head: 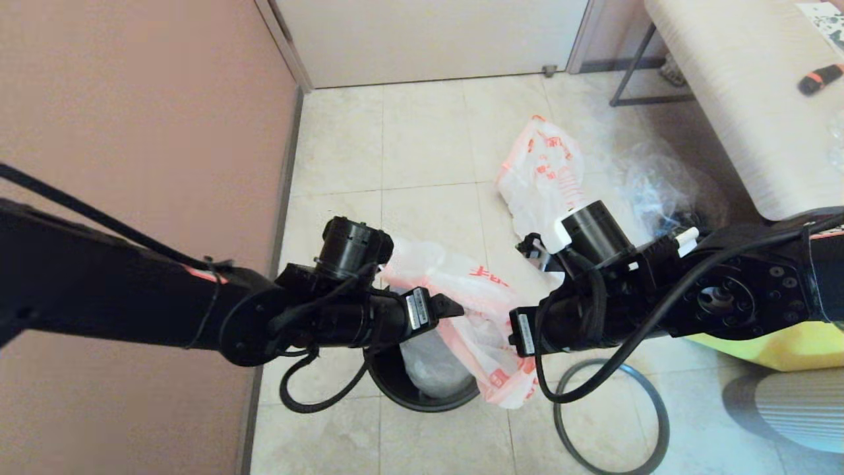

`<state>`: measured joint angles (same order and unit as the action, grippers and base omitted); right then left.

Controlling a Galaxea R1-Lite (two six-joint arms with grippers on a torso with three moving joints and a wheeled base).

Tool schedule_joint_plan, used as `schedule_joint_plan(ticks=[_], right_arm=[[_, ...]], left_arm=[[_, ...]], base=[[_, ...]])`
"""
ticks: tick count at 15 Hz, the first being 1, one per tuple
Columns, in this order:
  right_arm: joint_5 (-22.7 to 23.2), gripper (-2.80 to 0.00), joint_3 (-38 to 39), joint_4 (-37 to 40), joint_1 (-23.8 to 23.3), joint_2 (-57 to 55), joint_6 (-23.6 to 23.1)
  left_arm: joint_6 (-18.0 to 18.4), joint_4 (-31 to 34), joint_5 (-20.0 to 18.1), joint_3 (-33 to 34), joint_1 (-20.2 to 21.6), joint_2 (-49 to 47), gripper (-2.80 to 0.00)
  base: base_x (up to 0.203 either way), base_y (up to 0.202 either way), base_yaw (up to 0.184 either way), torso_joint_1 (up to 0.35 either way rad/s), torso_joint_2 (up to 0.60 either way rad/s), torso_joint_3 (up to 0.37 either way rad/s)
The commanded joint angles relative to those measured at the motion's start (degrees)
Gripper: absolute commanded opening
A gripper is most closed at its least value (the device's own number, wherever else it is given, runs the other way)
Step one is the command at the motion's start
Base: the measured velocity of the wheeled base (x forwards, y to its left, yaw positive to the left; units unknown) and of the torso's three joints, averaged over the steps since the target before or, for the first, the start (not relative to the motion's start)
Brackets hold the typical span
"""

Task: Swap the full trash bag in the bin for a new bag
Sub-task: Put the new garbage bag on the trash can

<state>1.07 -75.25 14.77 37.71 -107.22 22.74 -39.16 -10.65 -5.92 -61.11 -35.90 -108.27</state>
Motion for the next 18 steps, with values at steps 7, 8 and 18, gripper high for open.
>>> schedule_joint_plan(ticks=[7,8,18], right_arm=[[0.60,-2.80,-0.02,0.13,-0.26,1.54,0.12],[0.59,-2.80,0.51,0.16,-0.26,1.98,0.42],[-1.70,-2.80,20.31,-10.72,-3.43,4.45,2.78]], left_arm=[[1.29,-8.68,0.50,-1.11,1.14,-9.34,-2.80],[1.28,-8.49,0.75,-0.97,1.51,-8.16,-2.80],[1.36,-4.88,2.47,22.78,3.14,6.98,-2.80]], base=[[0.000,0.000,0.000,0.000,0.00,0.000],[0.000,0.000,0.000,0.000,0.00,0.000],[0.000,0.000,0.000,0.000,0.00,0.000]])
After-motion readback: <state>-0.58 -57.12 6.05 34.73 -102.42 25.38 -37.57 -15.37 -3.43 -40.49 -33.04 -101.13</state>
